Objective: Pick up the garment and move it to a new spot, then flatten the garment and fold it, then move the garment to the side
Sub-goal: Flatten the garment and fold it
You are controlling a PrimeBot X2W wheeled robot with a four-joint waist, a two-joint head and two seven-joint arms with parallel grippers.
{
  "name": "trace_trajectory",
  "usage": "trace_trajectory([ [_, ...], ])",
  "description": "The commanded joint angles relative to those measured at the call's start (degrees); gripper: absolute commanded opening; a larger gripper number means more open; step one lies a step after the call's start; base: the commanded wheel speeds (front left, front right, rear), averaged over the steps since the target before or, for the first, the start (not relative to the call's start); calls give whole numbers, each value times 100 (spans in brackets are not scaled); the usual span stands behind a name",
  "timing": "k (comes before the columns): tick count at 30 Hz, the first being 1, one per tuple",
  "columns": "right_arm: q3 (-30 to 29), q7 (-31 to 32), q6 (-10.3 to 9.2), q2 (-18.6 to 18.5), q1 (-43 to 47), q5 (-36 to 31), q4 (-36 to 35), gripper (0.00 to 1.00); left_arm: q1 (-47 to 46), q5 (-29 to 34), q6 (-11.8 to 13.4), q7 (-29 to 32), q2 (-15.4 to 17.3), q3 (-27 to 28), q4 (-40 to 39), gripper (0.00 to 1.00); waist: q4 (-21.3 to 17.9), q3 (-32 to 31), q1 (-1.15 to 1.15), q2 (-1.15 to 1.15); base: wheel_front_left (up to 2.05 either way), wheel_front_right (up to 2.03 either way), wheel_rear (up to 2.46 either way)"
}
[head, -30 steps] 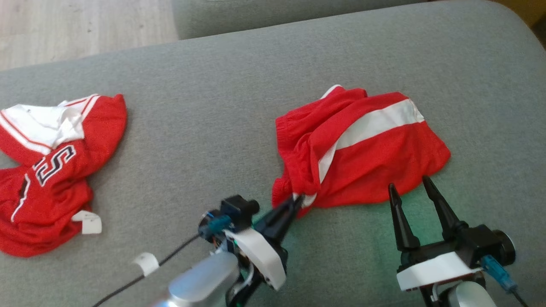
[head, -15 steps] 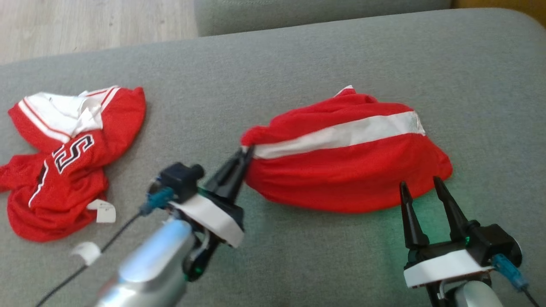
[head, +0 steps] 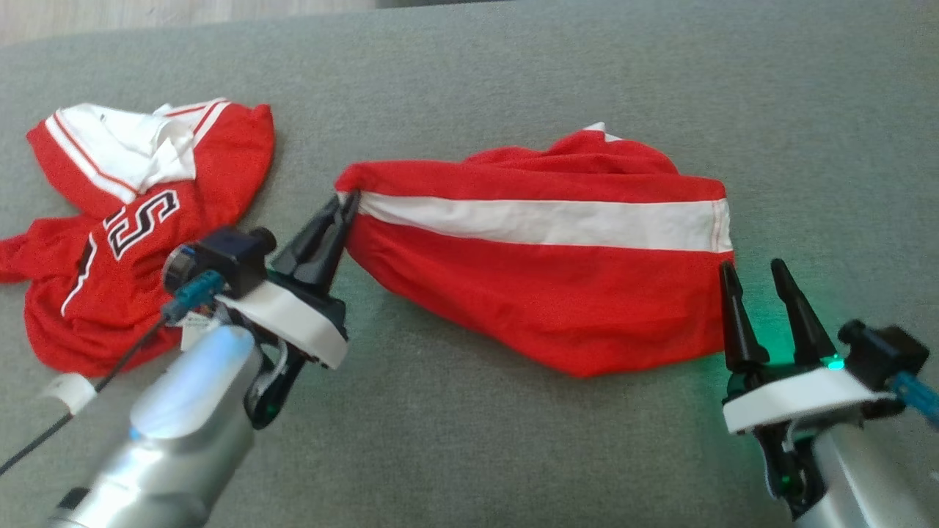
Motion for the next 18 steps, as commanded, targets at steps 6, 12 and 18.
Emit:
trace_trajectory([
  [6, 1352, 45, -4, -813, -610, 1573, 119, 100, -418, 183, 10, -69, 253, 357, 162, 0, 144, 98, -1, 0, 0, 0, 0],
  [12, 2133, 21, -4, -1363, -986, 2326, 68, 100, -479, 230, 10, -69, 223, 355, 259, 0, 211, 106, -1, 0, 0, 0, 0],
  [18, 2651, -12, -4, -1715, -1275, 2709, -3, 100, -509, 264, 10, -69, 174, 321, 267, 0, 288, 92, -1, 0, 0, 0, 0],
])
